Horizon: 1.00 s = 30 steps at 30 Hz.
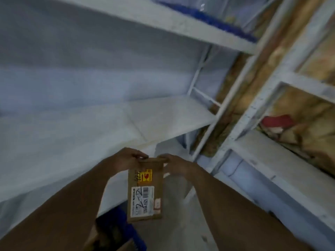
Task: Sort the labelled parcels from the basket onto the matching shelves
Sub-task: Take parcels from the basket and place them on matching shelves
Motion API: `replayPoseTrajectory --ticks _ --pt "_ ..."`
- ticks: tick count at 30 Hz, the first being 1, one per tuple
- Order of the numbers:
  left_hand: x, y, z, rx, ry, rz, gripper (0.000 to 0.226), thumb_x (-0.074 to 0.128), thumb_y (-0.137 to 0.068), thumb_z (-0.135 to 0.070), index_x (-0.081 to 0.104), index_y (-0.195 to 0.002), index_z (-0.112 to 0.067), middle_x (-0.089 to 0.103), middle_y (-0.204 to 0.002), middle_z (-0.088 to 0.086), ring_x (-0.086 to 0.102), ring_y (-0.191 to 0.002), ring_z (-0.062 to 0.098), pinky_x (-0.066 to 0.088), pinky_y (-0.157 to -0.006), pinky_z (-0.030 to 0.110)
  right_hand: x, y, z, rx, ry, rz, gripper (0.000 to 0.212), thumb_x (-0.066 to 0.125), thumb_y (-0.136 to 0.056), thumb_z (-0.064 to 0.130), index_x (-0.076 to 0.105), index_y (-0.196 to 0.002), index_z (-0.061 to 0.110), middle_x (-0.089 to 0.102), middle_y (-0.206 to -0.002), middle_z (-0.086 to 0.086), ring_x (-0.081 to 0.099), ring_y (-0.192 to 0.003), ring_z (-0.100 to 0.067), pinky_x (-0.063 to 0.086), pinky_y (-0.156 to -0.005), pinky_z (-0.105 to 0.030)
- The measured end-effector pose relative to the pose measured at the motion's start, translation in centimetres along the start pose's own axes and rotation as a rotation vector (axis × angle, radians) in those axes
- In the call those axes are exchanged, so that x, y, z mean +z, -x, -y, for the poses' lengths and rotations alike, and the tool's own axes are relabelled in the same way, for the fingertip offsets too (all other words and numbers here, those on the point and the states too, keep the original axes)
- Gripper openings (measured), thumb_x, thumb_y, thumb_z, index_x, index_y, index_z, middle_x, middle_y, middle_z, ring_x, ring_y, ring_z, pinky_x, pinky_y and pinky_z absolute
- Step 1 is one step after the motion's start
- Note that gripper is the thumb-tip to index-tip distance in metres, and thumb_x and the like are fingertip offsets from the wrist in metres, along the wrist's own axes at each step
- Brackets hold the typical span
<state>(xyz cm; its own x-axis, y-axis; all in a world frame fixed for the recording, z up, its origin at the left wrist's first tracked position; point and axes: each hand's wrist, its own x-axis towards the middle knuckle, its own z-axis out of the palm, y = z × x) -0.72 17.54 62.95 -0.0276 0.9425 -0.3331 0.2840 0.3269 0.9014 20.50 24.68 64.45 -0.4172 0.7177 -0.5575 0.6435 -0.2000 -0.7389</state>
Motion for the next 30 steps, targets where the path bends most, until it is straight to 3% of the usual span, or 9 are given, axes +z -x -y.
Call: replayPoseTrajectory --ticks 2,5,8,11,14,17,21,26,30 --pt "3.9 -0.6 -9.5 0.125 -0.08 0.076 0.049 0.085 -0.069 0.009 0.074 -0.115 -0.006 0.07 -0.105 0.012 0.062 -0.083 0.014 0.049 -0.059 0.01 -7.5 6.6 0.1 -0.081 0.042 -0.13 0.049 0.073 -0.091 0.004 0.057 -0.135 0.018 0.063 -0.131 -0.012 0.065 -0.113 -0.03 0.06 -0.091 -0.05" --pt "10.9 0.5 -21.8 0.33 -0.129 0.175 0.068 0.087 -0.051 -0.005 0.072 -0.116 -0.017 0.071 -0.11 0.01 0.066 -0.094 0.021 0.054 -0.07 0.021 -16.6 18.8 0.3 -0.155 -0.024 -0.347 0.04 0.069 -0.086 -0.012 0.063 -0.12 0.008 0.066 -0.096 -0.01 0.066 -0.085 -0.022 0.059 -0.075 -0.035" --pt "18.9 4.4 -32.3 0.52 0.009 0.188 0.064 0.086 -0.07 0.007 0.061 -0.125 -0.014 0.066 -0.106 0.005 0.063 -0.086 0.014 0.054 -0.064 0.016 -23.3 31.6 -1.3 -0.226 -0.206 -0.614 0.03 0.068 -0.086 -0.017 0.059 -0.113 -0.009 0.058 -0.093 -0.016 0.06 -0.088 -0.029 0.057 -0.094 -0.045" --pt "25.4 8.4 -39.0 0.646 0.103 0.165 0.066 0.096 -0.065 -0.024 0.059 -0.121 -0.021 0.066 -0.115 0.003 0.066 -0.099 0.018 0.057 -0.083 0.031 -27.7 42.4 -3.5 -0.369 -0.449 -0.943 0.037 0.075 -0.081 -0.016 0.055 -0.096 0.011 0.065 -0.096 -0.015 0.07 -0.086 -0.027 0.062 -0.073 -0.037" --pt "30.4 12.2 -43.2 0.674 0.179 0.218 0.078 0.099 -0.06 -0.029 0.059 -0.124 -0.009 0.068 -0.12 0.007 0.07 -0.097 0.018 0.059 -0.079 0.032 -29.9 52.0 -5.6 -0.522 -0.611 -1.162 0.039 0.081 -0.08 -0.006 0.058 -0.109 0.005 0.071 -0.104 -0.018 0.073 -0.093 -0.026 0.062 -0.078 -0.033" --pt "34.0 17.2 -46.0 0.653 0.276 0.274 0.055 0.084 -0.081 -0.007 0.051 -0.125 -0.009 0.068 -0.113 0.008 0.068 -0.088 0.02 0.053 -0.071 0.031 -30.0 57.9 -6.8 -0.656 -0.728 -1.198 0.057 0.082 -0.079 0.001 0.055 -0.128 -0.008 0.069 -0.123 -0.026 0.073 -0.107 -0.029 0.06 -0.082 -0.03" --pt "36.3 21.8 -48.8 0.698 0.359 0.301 0.031 0.074 -0.088 0.002 0.06 -0.112 -0.01 0.074 -0.1 0.008 0.071 -0.08 0.021 0.057 -0.069 0.035 -28.9 62.1 -8.0 -0.725 -0.821 -1.207 0.038 0.073 -0.09 -0.001 0.06 -0.126 -0.004 0.072 -0.12 -0.021 0.07 -0.115 -0.031 0.059 -0.091 -0.032" --pt "35.0 24.0 -51.5 0.804 0.331 0.259 0.043 0.082 -0.082 -0.004 0.064 -0.12 -0.011 0.076 -0.1 0.011 0.074 -0.086 0.028 0.06 -0.085 0.046 -28.6 66.4 -6.4 -0.538 -0.363 -1.512 0.055 0.08 -0.088 0.013 0.056 -0.138 0.016 0.064 -0.126 -0.002 0.064 -0.112 -0.022 0.053 -0.099 -0.042" --pt "33.6 24.5 -53.0 0.84 0.358 0.245 0.043 0.08 -0.083 -0.001 0.063 -0.122 -0.01 0.076 -0.097 0.011 0.074 -0.087 0.029 0.059 -0.09 0.047 -28.5 67.6 -3.4 -0.557 -0.235 -1.631 0.054 0.078 -0.089 0.012 0.059 -0.139 0.017 0.063 -0.119 0.002 0.061 -0.113 -0.02 0.054 -0.098 -0.041"
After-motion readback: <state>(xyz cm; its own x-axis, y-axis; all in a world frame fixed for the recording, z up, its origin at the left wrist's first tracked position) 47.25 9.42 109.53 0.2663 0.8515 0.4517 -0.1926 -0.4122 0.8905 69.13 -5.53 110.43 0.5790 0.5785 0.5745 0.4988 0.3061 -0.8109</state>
